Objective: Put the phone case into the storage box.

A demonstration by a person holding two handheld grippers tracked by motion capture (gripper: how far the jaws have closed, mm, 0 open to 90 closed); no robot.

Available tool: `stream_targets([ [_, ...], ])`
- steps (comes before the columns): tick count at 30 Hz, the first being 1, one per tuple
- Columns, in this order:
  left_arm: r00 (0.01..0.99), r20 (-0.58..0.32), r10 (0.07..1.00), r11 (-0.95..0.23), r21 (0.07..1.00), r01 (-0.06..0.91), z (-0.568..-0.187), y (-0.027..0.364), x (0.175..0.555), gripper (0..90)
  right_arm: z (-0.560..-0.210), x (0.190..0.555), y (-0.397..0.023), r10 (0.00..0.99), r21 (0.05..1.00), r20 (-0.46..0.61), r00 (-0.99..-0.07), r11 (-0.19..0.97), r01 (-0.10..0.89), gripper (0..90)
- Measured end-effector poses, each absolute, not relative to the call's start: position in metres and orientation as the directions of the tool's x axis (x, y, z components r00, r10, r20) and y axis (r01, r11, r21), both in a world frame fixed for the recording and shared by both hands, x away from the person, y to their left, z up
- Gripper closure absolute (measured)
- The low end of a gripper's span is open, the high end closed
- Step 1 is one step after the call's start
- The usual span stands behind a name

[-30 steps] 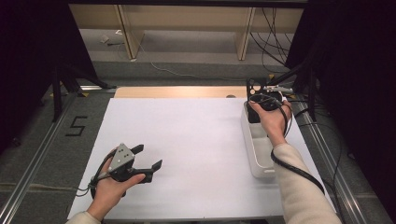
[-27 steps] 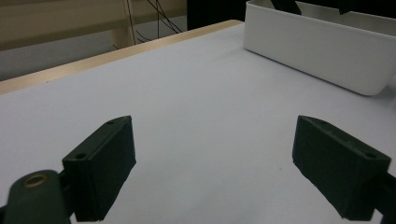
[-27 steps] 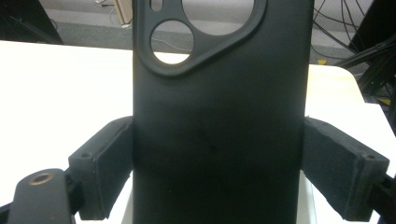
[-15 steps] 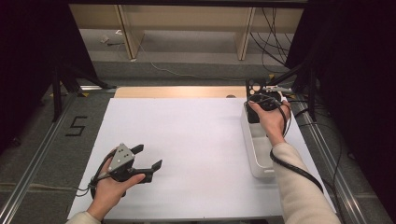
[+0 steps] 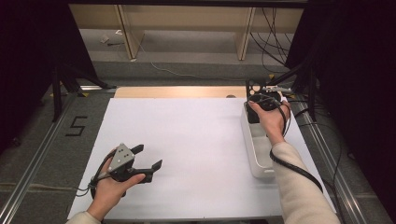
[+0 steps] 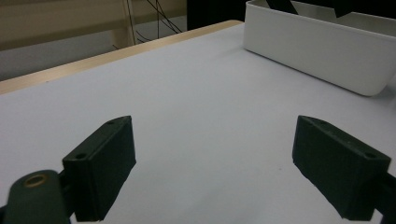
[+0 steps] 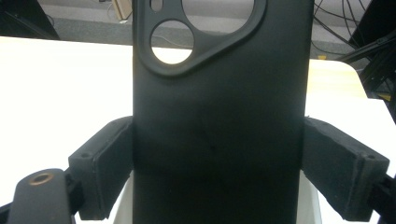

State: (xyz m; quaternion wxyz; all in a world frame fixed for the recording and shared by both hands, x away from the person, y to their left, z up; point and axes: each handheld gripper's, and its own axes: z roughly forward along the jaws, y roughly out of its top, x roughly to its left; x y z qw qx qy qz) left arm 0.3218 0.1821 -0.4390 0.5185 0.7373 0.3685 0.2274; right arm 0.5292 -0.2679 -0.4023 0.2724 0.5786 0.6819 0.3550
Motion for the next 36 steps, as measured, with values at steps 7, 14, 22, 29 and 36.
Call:
stream_targets([
  [7,0.626,-0.047,0.779,-0.19,0.932,0.307,-0.439,0.1821,0.3218,12.8,-0.4034,0.5303,-0.2688,0.983,0.798,0.033,-0.182,0.083,0.597,15.3],
  [14,0.625,-0.05,0.779,-0.189,0.932,0.309,-0.4392,0.1818,0.3217,12.8,-0.4036,0.531,-0.2695,0.983,0.796,0.033,-0.18,0.083,0.599,15.3],
  [22,0.624,-0.05,0.779,-0.188,0.932,0.31,-0.4392,0.182,0.3218,12.8,-0.4038,0.5322,-0.2694,0.984,0.795,0.032,-0.177,0.082,0.601,15.2],
  [29,0.625,-0.049,0.779,-0.189,0.932,0.309,-0.4393,0.1819,0.3217,12.8,-0.4044,0.533,-0.2693,0.984,0.791,0.029,-0.177,0.085,0.605,15.2],
  [36,0.624,-0.051,0.78,-0.188,0.932,0.31,-0.4393,0.182,0.3217,12.8,-0.4066,0.534,-0.2701,0.984,0.788,0.032,-0.175,0.083,0.609,15.2],
])
